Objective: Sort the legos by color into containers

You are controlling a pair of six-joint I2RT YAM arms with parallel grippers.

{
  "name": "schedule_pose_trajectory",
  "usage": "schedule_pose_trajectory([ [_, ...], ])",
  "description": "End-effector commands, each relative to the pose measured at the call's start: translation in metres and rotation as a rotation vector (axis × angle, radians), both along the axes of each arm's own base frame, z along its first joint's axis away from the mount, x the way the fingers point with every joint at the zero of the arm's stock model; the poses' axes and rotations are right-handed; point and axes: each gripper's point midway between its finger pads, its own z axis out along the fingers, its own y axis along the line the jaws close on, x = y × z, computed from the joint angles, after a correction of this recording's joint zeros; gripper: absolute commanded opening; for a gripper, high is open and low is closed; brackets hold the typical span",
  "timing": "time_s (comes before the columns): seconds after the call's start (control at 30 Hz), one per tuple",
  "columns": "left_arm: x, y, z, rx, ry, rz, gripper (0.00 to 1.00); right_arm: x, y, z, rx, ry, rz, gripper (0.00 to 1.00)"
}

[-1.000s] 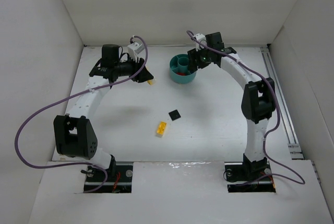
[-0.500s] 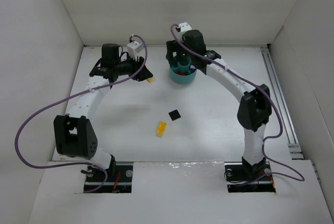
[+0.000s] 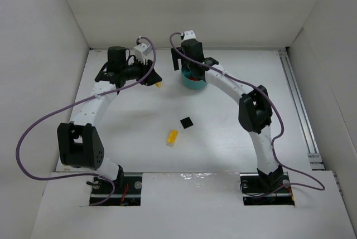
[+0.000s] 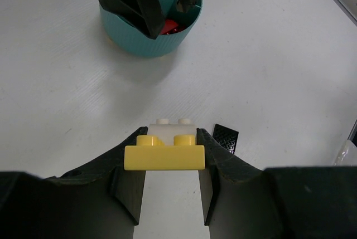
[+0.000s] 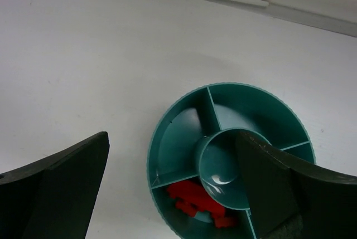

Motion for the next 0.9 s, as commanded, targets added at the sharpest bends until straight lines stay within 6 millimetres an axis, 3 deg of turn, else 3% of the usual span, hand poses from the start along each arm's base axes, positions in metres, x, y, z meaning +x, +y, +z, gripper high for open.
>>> schedule_pose_trajectory([
  [0.0, 0.000, 0.000, 0.016, -0.027, -0.050, 0.001, 0.00, 0.002, 0.008, 0.049, 0.059, -0.075, 0.020, 0.99],
  [0.07, 0.003, 0.003, 0.012, -0.025, -0.039, 0.010, 0.00, -0.006, 0.018, 0.060, 0.124, -0.046, 0.062, 0.99],
  [0.2, 0.002, 0.003, 0.008, -0.029, -0.023, 0.013, 0.00, -0.024, 0.035, 0.061, 0.195, 0.026, 0.151, 0.99],
  [0.27, 0.002, 0.003, 0.008, -0.029, -0.023, 0.013, 0.00, -0.031, 0.048, 0.080, 0.243, 0.024, 0.184, 0.99],
  [0.33, 0.003, 0.003, 0.009, -0.030, -0.032, 0.013, 0.00, -0.038, 0.057, 0.062, 0.255, 0.110, 0.189, 0.99],
  [0.47, 0.002, 0.002, 0.010, -0.035, -0.031, 0.005, 0.00, -0.041, 0.066, 0.045, 0.296, 0.194, 0.176, 0.99],
  [0.63, 0.001, 0.006, 0.009, -0.034, -0.030, 0.015, 0.00, -0.045, 0.065, 0.034, 0.308, 0.233, 0.153, 0.99],
  [0.87, 0.000, 0.006, 0.007, -0.044, -0.016, 0.022, 0.00, -0.042, 0.060, 0.000, 0.271, 0.285, 0.094, 0.99],
])
